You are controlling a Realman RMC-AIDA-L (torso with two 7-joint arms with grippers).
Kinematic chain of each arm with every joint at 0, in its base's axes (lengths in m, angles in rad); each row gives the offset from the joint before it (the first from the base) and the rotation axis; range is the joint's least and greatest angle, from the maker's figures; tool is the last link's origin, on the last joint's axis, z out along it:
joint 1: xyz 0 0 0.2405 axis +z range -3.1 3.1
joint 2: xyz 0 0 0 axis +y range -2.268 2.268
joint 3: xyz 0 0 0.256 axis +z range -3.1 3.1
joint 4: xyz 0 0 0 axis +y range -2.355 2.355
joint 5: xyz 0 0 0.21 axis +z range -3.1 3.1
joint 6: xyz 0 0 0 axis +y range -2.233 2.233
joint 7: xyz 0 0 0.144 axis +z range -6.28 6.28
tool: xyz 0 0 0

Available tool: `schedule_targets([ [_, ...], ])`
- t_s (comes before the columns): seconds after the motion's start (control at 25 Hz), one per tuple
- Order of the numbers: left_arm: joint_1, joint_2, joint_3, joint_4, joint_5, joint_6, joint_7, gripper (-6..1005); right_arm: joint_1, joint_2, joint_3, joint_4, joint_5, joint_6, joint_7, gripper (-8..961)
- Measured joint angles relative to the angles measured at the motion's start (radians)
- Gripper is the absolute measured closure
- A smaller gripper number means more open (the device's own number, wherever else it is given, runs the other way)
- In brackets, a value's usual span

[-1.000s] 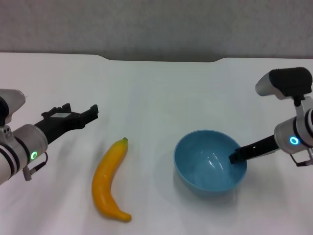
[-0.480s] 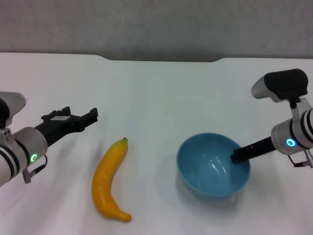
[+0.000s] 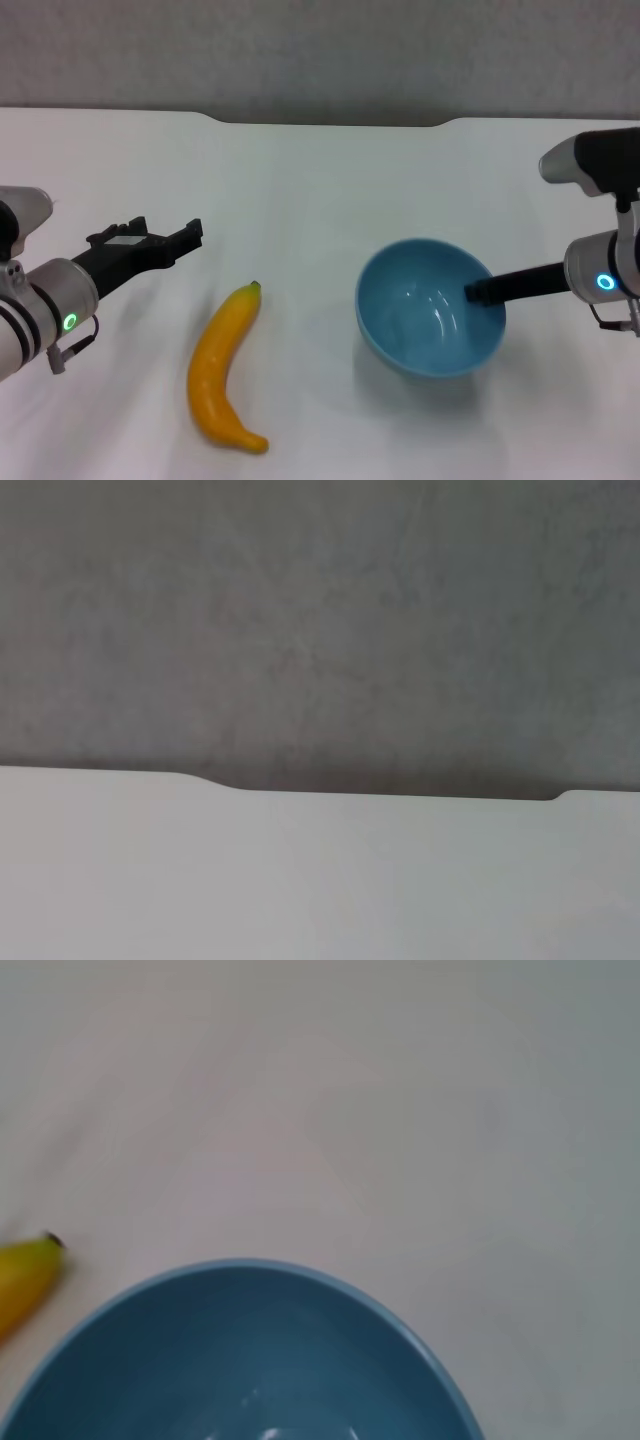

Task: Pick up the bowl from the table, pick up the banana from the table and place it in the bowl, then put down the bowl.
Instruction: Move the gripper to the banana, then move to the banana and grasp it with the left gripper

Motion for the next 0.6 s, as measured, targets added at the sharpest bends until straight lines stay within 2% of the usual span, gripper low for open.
schedule_targets([
  [0.16, 0.007, 0.001, -0.003, 0.004, 0.0, 0.0, 0.001, 117, -0.083, -0.002, -0.063, -0.148, 0.069, 0.004, -0.001, 926],
  [0.36, 0.011, 0.003, 0.003, -0.016, 0.032, 0.0, -0.031, 118, -0.164, -0.001, -0.069, -0.28, 0.075, 0.006, 0.006, 926],
  [0.48, 0.027, 0.004, 0.004, -0.079, 0.177, 0.006, -0.152, 118, -0.184, -0.002, -0.069, -0.299, 0.075, 0.009, 0.007, 925],
  [0.6, 0.051, 0.008, 0.004, -0.172, 0.39, 0.0, -0.354, 119, -0.19, -0.003, -0.069, -0.302, 0.076, 0.013, 0.008, 925],
])
